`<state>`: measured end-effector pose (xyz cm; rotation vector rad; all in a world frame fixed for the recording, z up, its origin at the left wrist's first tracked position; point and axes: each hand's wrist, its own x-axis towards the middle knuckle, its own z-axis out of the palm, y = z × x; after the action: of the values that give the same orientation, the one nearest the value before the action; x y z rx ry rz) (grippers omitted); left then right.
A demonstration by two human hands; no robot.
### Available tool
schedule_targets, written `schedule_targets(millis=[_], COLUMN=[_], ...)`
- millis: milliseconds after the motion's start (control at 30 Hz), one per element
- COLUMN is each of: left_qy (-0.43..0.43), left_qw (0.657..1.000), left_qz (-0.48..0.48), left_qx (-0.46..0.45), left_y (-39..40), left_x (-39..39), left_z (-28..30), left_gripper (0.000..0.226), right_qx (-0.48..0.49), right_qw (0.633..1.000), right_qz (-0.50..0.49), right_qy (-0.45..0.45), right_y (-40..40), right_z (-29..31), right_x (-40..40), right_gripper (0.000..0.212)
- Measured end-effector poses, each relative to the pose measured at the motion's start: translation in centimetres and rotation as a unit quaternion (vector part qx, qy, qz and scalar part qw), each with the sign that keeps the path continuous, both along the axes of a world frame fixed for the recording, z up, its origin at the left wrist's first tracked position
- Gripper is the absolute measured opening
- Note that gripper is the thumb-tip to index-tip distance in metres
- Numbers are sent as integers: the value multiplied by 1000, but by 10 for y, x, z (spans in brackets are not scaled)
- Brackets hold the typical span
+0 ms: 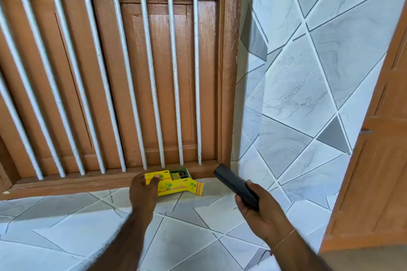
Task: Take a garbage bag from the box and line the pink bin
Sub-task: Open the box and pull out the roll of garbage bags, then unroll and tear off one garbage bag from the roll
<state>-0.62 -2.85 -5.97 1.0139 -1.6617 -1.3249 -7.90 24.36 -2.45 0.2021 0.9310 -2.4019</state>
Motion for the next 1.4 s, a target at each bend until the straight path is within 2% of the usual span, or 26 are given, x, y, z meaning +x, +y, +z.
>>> schedule_targets(millis=[133,200,267,300,333,367,400,467,567,767,900,1067,1167,1267,1400], left_qy=[-56,-87,-108,-83,-32,19,35,0,4,41,31,21,38,58,80], left_qw=[994,987,973,967,970,976,975,952,930,919,918,923,942,947,945], left_qz=[1,-1,52,74,45,-36,-134,-292,-363,-390,-393,-384,-333,-296,-270], left_qx=[-95,-136,-199,-227,-236,-214,-172,-88,-66,-42,-38,-16,23,110,168], left_y=[5,0,5,15,33,55,80,116,129,103,99,95,93,90,84], left_x=[-3,-2,-2,0,3,7,11,16,26,52,60,64,62,60,59], left_z=[0,2,6,11,18,25,32,41,45,54,56,56,54,55,59], left_gripper=[35,26,21,20,19,19,19,22,16,18,13,20,9,11,13], right_qx=[-34,-44,-59,-64,-63,-50,-28,21,67,109,137,125,78,4,-25], right_qw=[999,998,997,996,995,994,993,987,973,952,956,969,979,982,982], right_qz=[27,35,50,63,78,91,99,107,108,126,119,117,143,178,181], right_qy=[-7,-12,-11,-3,11,32,58,119,194,256,231,180,120,61,39], right_y=[-3,-5,-7,-9,-12,-16,-21,-30,-40,-55,-63,-66,-65,-59,-52], right_z=[2,3,3,2,0,-1,-4,-6,-5,-2,1,10,14,12,8], right_x=[8,11,13,15,16,18,20,23,30,36,40,49,55,58,61], right_gripper=[5,10,17,21,26,30,35,34,24,36,39,45,56,49,46])
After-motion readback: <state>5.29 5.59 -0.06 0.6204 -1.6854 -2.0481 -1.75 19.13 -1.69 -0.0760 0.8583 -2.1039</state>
